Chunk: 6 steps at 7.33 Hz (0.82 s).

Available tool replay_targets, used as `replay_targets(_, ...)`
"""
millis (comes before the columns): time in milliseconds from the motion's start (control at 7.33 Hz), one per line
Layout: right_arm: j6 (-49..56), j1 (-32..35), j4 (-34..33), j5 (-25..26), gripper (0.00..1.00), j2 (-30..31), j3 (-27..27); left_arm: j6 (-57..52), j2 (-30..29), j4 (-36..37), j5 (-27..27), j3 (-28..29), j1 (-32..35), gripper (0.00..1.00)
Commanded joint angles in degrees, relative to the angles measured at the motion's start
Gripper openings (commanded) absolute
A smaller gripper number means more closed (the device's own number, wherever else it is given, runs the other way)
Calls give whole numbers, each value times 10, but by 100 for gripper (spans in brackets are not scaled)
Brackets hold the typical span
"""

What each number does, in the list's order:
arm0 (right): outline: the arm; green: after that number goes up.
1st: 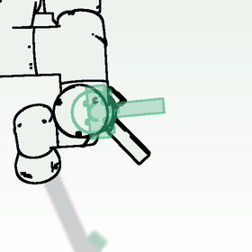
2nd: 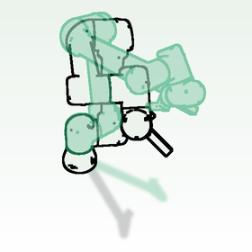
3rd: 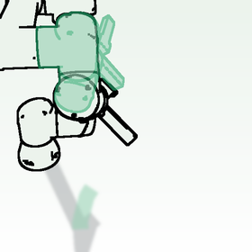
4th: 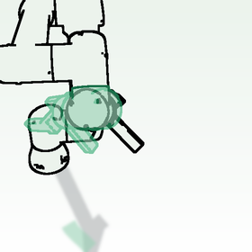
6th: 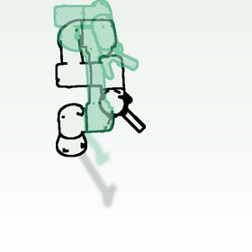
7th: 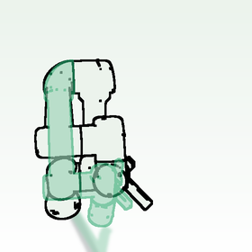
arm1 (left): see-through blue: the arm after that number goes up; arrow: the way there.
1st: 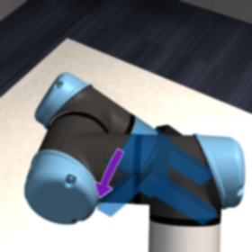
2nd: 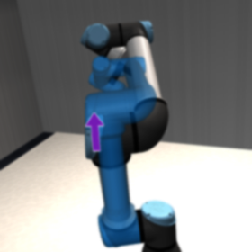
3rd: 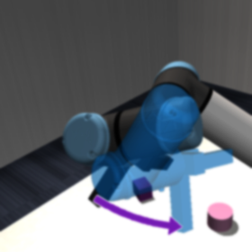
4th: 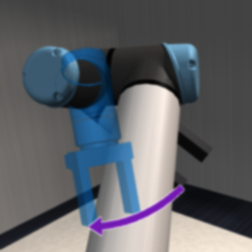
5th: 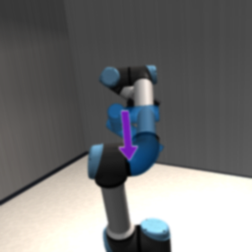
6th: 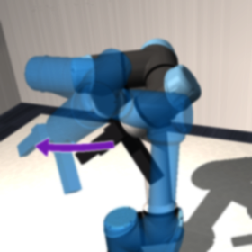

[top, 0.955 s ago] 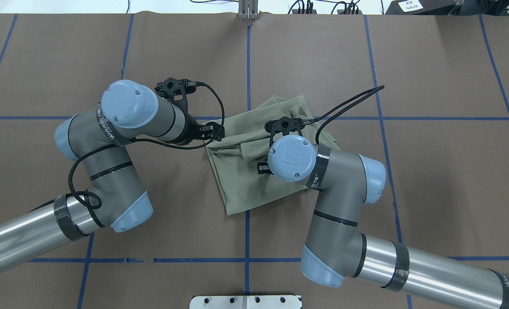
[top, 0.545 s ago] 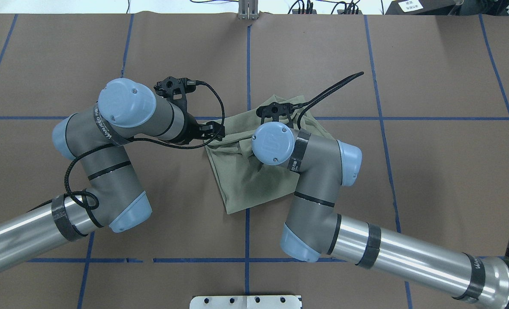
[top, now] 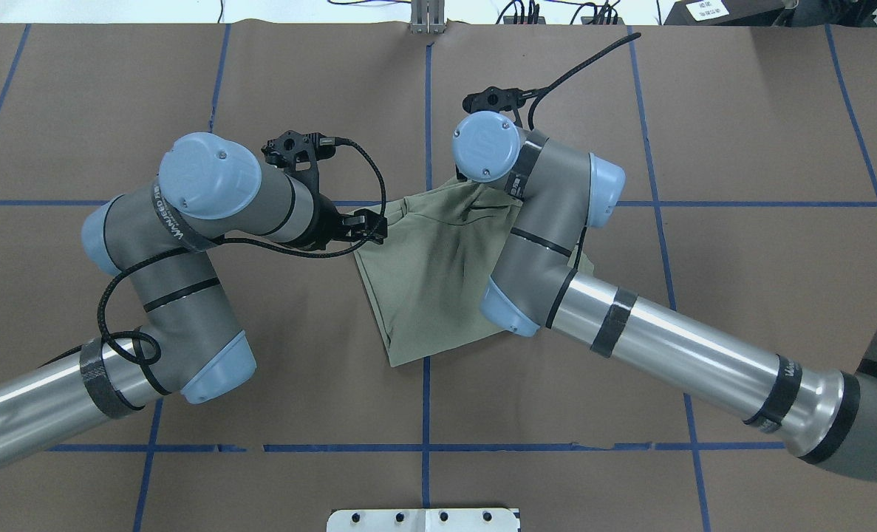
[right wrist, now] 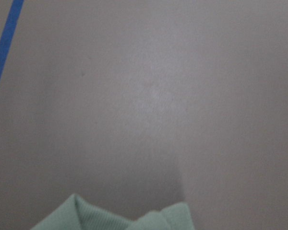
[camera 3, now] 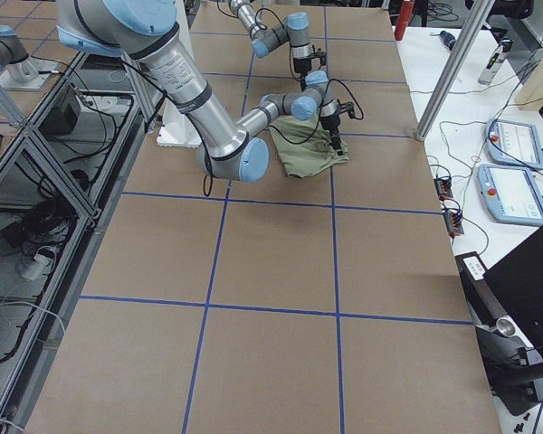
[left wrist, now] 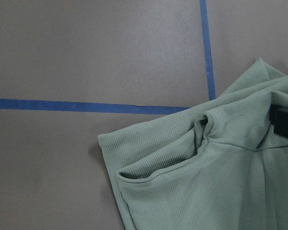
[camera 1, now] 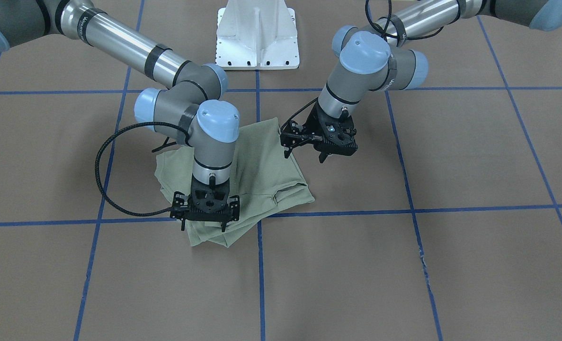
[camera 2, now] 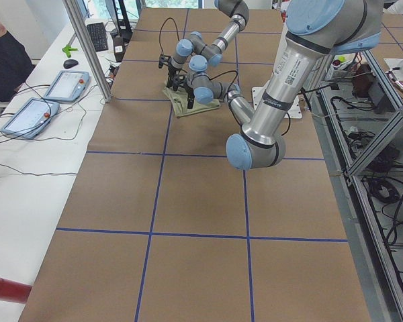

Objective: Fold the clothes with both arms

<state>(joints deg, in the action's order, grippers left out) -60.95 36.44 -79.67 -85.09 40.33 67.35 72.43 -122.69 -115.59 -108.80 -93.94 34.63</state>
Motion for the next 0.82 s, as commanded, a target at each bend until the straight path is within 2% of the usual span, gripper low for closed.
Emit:
replay_targets(0,20,44,15,-6,100,-23,-42,5,3,2,-1,-5,-4,100)
replay_targets(136,55,69,16,-34,100,-26,-40,25,-2,8,-1,0,-7,100)
replay_targets(273,103,106,17,-108,100,-25,-32,47,-11,14,0,4,-19,100)
replay_targets(409,128,124,17,-146,100,-22,-17,59,-35,57,3,19,-32,100)
replay_targets(545,128,124,17,-148,100,-20,-11,59,-69,102,14,51,-32,100)
replay_targets(682,128,123,18,-148,100,-16,-9,56,-94,105,52,99,-33,100)
